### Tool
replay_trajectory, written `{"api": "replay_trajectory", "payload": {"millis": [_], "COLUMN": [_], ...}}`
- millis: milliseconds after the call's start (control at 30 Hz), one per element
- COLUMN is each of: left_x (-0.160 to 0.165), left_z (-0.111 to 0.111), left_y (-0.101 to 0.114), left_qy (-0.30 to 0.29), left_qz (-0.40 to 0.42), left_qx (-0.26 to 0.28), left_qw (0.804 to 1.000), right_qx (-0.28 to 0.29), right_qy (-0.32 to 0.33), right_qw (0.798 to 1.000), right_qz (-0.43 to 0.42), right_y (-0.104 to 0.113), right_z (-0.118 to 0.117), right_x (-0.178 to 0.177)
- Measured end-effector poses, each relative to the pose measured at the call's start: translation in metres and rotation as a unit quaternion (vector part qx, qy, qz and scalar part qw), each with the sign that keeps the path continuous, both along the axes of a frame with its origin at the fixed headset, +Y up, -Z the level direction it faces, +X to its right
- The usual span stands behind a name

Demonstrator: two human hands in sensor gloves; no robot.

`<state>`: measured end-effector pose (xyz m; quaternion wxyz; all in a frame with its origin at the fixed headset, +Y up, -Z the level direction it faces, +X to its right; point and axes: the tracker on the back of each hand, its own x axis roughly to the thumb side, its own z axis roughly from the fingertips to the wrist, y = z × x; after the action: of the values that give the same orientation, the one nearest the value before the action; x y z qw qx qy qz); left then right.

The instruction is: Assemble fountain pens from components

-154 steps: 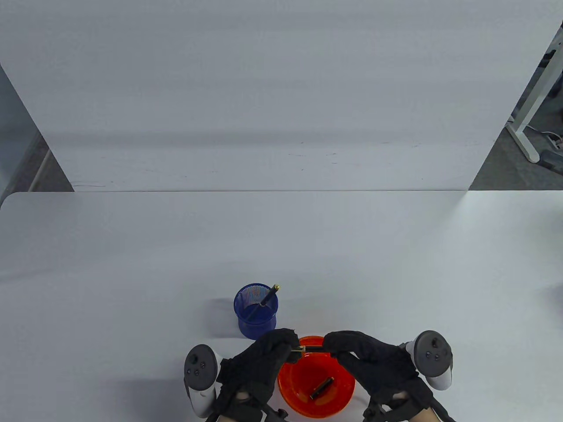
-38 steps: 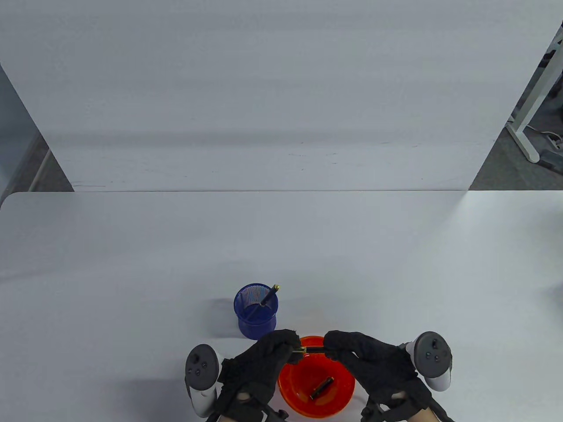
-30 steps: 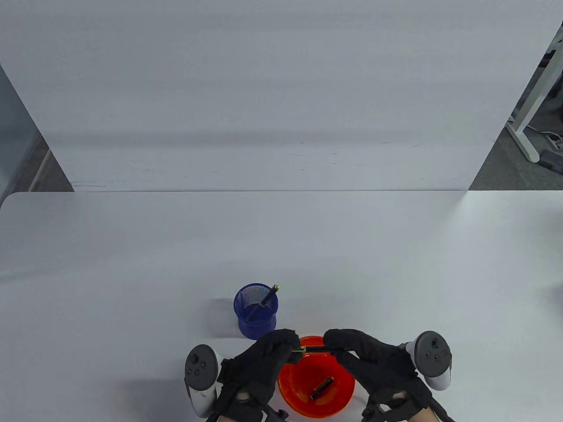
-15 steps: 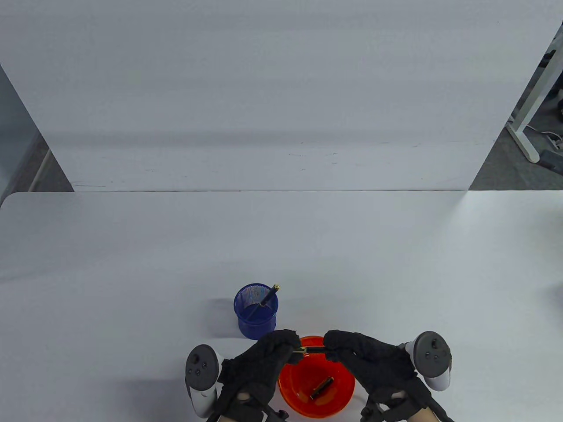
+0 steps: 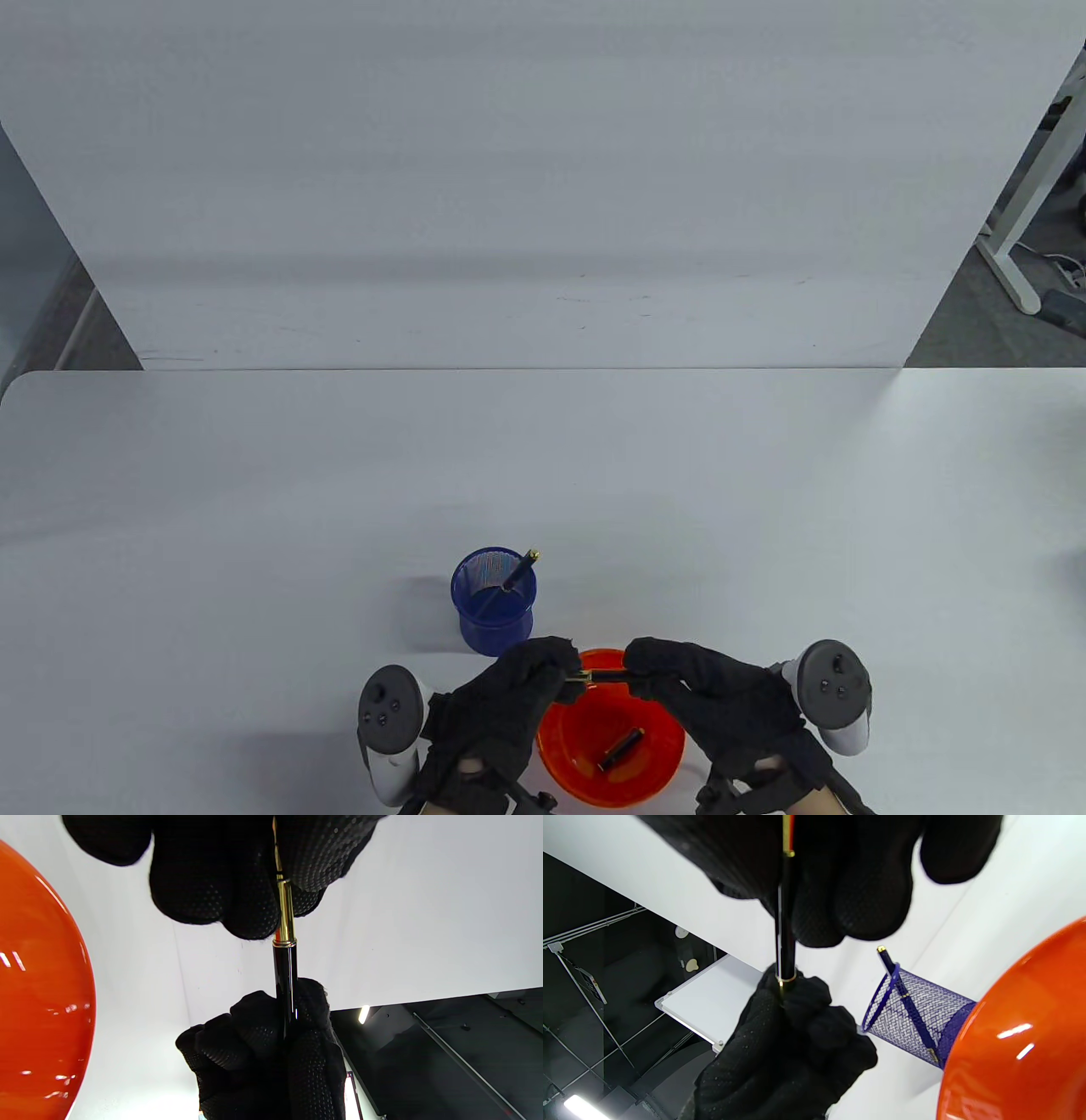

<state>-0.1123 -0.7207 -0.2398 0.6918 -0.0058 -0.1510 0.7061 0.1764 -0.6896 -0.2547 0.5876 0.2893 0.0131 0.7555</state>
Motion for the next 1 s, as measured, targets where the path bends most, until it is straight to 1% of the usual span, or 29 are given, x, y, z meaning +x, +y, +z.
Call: {"api": "replay_trajectory", "payload": {"millis": [267, 367, 467, 600, 800, 900, 1000], "left_x": [-0.0008, -0.0008, -0.0001, 0.0004, 0.0, -0.0009, -0.0005], "left_z": [-0.0008, -0.0004, -0.0008, -0.001, -0.001, -0.0008, -0.0006], "left_y": [-0.0002, -0.0006, -0.0006, -0.0007, -0.0005, -0.0013, -0.0007], "left_qy": [0.004, 0.003, 0.001, -0.001, 0.001, 0.003, 0.003], "left_qz": [-0.003, 0.005, -0.007, -0.005, -0.006, 0.005, -0.012], "left_qx": [0.001, -0.002, 0.002, 0.001, 0.002, -0.003, 0.004], "left_qw": [1.0, 1.0, 1.0, 1.0, 1.0, 1.0, 1.0], "right_qx": [-0.004, 0.004, 0.004, -0.003, -0.011, -0.003, 0.008], "right_qy": [0.022, 0.01, -0.002, -0.001, 0.012, 0.011, -0.005], "right_qw": [1.0, 1.0, 1.0, 1.0, 1.0, 1.0, 1.0], "right_qz": [-0.002, 0.016, 0.015, -0.003, -0.005, 0.008, 0.014], "right_y": [0.0009, 0.0029, 0.0014, -0.0008, -0.0011, 0.0005, 0.0019], "right_z": [0.0005, 0.0018, 0.0007, -0.0008, -0.0009, 0.0003, 0.0016], "right_x": [-0.0011, -0.0014, -0.0006, 0.0, -0.0003, -0.0001, -0.0011]}}
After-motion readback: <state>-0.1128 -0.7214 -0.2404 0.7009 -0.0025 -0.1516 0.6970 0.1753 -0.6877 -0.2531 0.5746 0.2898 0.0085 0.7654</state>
